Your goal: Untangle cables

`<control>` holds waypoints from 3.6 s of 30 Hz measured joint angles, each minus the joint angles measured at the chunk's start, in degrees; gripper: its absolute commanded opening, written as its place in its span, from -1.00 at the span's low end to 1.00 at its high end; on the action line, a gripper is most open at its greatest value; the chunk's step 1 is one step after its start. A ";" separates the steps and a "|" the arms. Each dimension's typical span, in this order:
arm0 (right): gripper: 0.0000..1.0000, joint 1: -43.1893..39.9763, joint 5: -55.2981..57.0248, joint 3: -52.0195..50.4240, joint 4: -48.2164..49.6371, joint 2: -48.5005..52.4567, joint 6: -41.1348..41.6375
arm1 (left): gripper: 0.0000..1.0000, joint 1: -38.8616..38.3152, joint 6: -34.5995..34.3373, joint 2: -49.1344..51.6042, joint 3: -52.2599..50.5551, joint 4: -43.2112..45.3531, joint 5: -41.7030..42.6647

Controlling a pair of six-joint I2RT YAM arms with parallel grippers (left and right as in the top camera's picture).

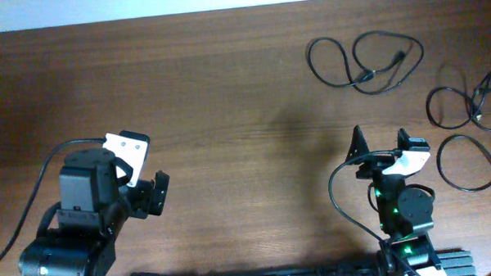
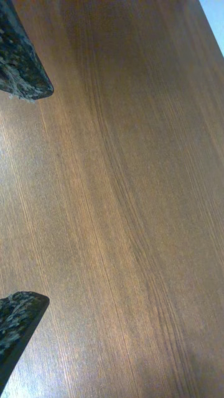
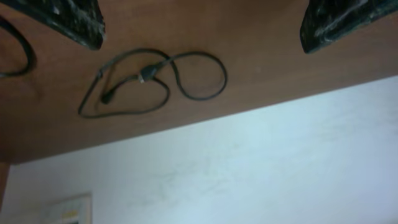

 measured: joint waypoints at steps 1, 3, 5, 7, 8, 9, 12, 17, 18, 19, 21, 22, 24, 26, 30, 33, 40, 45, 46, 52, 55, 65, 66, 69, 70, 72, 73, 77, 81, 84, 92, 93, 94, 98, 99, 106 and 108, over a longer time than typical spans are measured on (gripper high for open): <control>0.97 -0.92 0.00 0.04 -2.03 -0.96 0.00 | 0.98 0.00 0.02 0.00 0.00 -0.04 0.00; 0.97 -2.86 0.39 -0.04 -12.74 -6.38 -0.04 | 0.98 0.00 0.00 0.00 0.04 0.22 -0.02; 0.97 -2.86 0.46 -0.07 -26.43 -13.42 -0.42 | 0.98 0.00 0.00 0.04 0.09 -0.11 -0.02; 0.97 -2.99 0.39 -0.07 -26.64 -17.68 -2.54 | 0.98 0.02 0.02 0.04 0.11 -0.04 0.02; 0.97 -3.41 0.42 -0.07 -26.64 -19.23 -3.45 | 0.98 0.00 0.00 0.04 0.11 -0.02 0.00; 0.97 -3.52 0.42 -0.07 -26.67 -20.39 -5.35 | 0.98 0.00 0.02 0.04 0.11 0.02 0.00; 0.97 -3.52 0.37 -0.07 -26.69 -24.70 -10.27 | 0.98 0.00 0.02 0.04 0.11 0.02 0.00; 0.97 -3.52 -2.08 -0.07 -26.95 -25.18 -14.47 | 0.98 0.00 0.02 0.04 0.11 0.02 0.00; 0.97 -3.58 -3.19 -0.07 -27.10 -25.18 -14.84 | 0.98 0.00 0.02 0.04 0.11 0.00 0.00; 0.97 -4.44 -4.66 -0.07 -27.28 -25.18 -15.04 | 0.98 0.00 0.02 0.04 0.11 0.00 0.00; 0.97 -5.99 -5.75 -0.07 -27.36 -25.18 -13.77 | 0.98 0.00 0.02 0.04 0.11 0.02 0.00; 0.98 -6.03 -5.95 -0.07 -27.36 -25.18 -12.35 | 0.96 0.00 0.02 0.04 0.11 0.00 0.00; 0.97 -6.03 -6.16 -0.07 -27.36 -25.18 -11.10 | 0.98 0.00 0.02 0.04 0.11 0.02 0.00; 0.97 -6.03 -6.16 -0.07 -27.36 -25.18 -10.62 | 0.98 0.00 0.02 0.04 0.11 0.00 0.00; 0.97 -6.03 -6.19 -0.07 -27.39 -25.18 -10.58 | 0.98 0.00 0.02 0.04 0.11 0.00 0.00; 0.97 -6.03 -6.36 -0.07 -27.39 -25.18 -10.58 | 0.98 0.00 0.02 0.04 0.11 0.00 0.00; 0.97 -6.03 -6.45 -0.07 -27.39 -25.18 -10.58 | 0.98 0.00 0.00 0.04 0.11 0.00 0.00; 0.97 -6.03 -6.56 -0.07 -27.39 -25.18 -10.58 | 0.98 0.00 0.02 0.04 0.11 0.00 0.00; 0.97 -6.03 -6.56 -0.07 -27.39 -25.18 -10.56 | 0.98 0.00 0.02 -0.13 0.11 0.00 0.00; 0.97 -6.03 -6.56 -0.07 -27.39 -25.18 -10.58 | 0.98 0.00 -0.02 -6.62 -1.16 0.46 0.68; 0.97 -6.03 -6.58 -0.07 -27.41 -25.22 -10.56 | 0.98 0.00 -0.04 -12.04 -9.29 10.19 5.20; 0.97 -6.03 -6.78 -0.07 -27.47 -25.29 -10.58 | 0.98 1.66 -2.21 -39.08 -62.10 83.10 12.22; 0.97 -6.03 -6.78 -0.07 -27.45 -25.38 -10.56 | 0.98 2.71 -2.64 -42.01 -66.34 88.37 12.24; 0.97 -6.03 -6.78 -0.07 -27.47 -25.42 -10.56 | 0.98 6.40 -4.33 -48.83 -68.87 79.58 12.31; 0.97 -6.03 -6.78 -0.07 -27.45 -25.44 -10.56 | 0.98 8.04 -5.64 -49.03 -68.94 75.82 12.28; 0.97 -6.03 -6.78 -0.07 -27.45 -25.44 -10.54 | 0.98 10.32 -7.82 -49.16 -68.85 67.63 13.27; 0.97 -6.03 -6.78 -0.07 -27.45 -25.44 -10.58 | 0.98 10.93 -9.16 -49.11 -68.96 65.09 13.38; 0.97 -6.03 -6.78 -0.07 -27.45 -25.44 -10.54 | 0.98 10.99 -10.80 -49.09 -68.96 65.00 13.35; 0.97 -6.03 -6.78 -0.07 -27.45 -25.44 -10.56 | 0.98 10.99 -10.84 -49.09 -68.96 65.00 13.35; 0.97 -6.03 -6.78 -0.07 -27.45 -25.44 -10.56 | 0.98 10.99 -11.02 -49.09 -68.96 65.00 13.33; 0.97 -6.03 -6.78 -0.07 -27.45 -25.44 -10.60 | 0.98 10.99 -11.04 -49.09 -68.96 65.00 13.33; 0.97 -6.03 -6.78 -0.07 -27.45 -25.44 -10.60 | 0.98 10.99 -11.02 -49.09 -68.96 65.02 13.33; 0.97 -6.03 -6.78 -0.07 -27.45 -25.44 -10.58 | 0.98 10.99 -11.02 -49.09 -68.96 65.00 13.33; 0.97 -6.03 -6.78 -0.07 -27.45 -25.44 -10.60 | 0.98 10.99 -11.02 -49.09 -68.96 65.00 13.33; 0.97 -6.03 -6.78 -0.07 -27.45 -25.44 -10.58 | 0.98 10.99 -11.02 -49.09 -68.96 65.00 13.33; 0.97 -6.03 -6.78 -0.07 -27.45 -25.44 -10.58 | 0.98 10.99 -11.02 -49.09 -68.96 65.00 13.33; 0.97 -6.03 -6.78 -0.07 -27.45 -25.44 -10.56 | 0.98 10.99 -11.02 -49.09 -68.96 65.00 13.33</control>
